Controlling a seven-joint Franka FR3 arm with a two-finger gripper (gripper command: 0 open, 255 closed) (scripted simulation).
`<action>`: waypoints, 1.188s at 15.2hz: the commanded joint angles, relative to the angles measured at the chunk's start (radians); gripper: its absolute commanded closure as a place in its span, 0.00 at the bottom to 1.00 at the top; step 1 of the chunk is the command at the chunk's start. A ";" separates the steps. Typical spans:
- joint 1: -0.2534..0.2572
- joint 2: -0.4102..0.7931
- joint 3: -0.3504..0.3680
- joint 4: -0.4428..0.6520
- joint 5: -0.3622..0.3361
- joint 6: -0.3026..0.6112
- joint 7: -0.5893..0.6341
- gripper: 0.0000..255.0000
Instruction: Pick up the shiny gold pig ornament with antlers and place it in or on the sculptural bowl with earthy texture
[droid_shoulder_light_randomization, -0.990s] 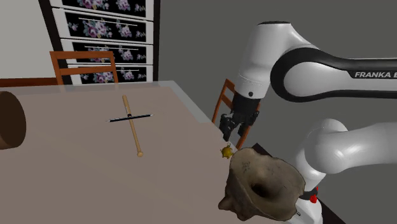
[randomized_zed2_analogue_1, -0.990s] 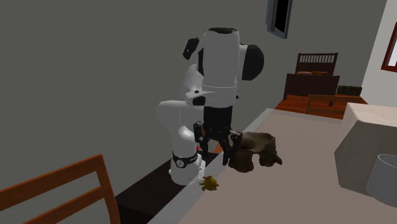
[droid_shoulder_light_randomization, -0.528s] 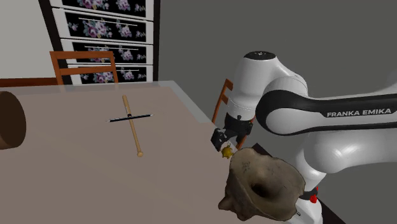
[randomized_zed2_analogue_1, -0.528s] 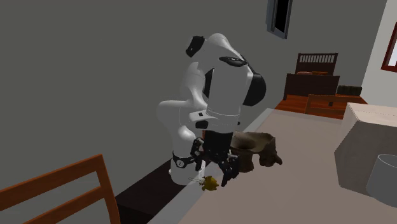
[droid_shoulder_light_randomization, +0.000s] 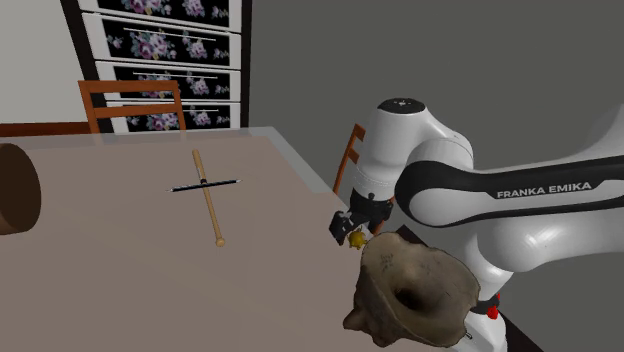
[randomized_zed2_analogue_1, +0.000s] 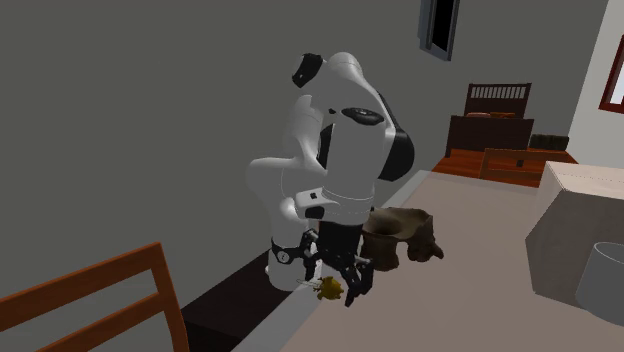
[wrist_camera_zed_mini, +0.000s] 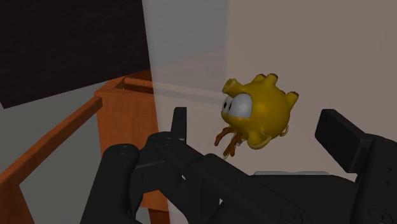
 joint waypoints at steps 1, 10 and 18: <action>0.000 0.001 0.001 -0.001 0.001 0.002 0.000 0.00; 0.000 0.001 0.001 -0.001 0.001 0.002 0.000 1.00; 0.001 -0.035 -0.034 0.032 -0.022 -0.067 -0.005 1.00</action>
